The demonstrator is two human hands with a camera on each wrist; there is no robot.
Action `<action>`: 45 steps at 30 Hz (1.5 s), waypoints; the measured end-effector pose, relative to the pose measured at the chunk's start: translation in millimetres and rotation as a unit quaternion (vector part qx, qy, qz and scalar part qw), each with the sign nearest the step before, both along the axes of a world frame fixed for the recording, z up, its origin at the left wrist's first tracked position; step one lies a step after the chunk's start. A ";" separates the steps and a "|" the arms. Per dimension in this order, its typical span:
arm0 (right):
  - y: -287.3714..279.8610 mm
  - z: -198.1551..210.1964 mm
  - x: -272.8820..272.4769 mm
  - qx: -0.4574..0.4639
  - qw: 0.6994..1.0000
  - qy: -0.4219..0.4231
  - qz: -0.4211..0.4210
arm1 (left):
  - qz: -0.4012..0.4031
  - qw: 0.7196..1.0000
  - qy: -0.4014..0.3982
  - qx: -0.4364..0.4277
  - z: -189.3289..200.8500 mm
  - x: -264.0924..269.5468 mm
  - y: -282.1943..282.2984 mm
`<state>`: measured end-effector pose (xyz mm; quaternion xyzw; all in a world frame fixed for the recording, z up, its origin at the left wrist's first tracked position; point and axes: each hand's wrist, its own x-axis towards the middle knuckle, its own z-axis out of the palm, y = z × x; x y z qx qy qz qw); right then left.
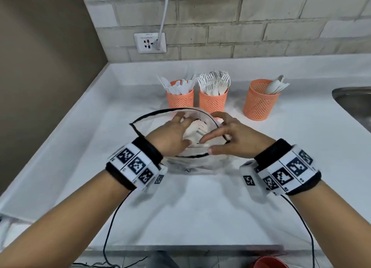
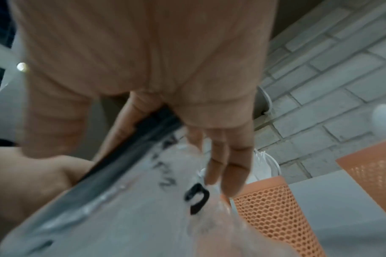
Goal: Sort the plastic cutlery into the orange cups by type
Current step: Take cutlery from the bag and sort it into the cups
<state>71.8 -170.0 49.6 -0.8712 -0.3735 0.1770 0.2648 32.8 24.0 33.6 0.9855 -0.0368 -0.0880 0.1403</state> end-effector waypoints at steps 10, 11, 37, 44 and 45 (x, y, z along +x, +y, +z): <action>16.1 -10.4 -12.7 -0.068 0.987 -0.056 -0.135 | -0.121 0.983 0.125 0.061 -30.2 -21.9 -11.6; 18.0 -10.8 -14.5 -0.081 0.986 -0.057 -0.137 | -0.120 0.980 0.143 0.068 -28.0 -24.1 -10.8; 28.1 -18.9 -27.4 -0.173 0.952 -0.137 -0.214 | -0.006 0.985 0.118 0.128 -7.3 -14.1 11.7; 28.1 -23.5 -26.9 -0.138 0.972 -0.102 -0.161 | -0.002 0.984 0.144 0.104 -24.2 5.8 12.0; 28.3 -24.0 -25.4 -0.131 0.973 -0.099 -0.164 | -0.004 0.986 0.131 0.107 -25.0 5.8 12.1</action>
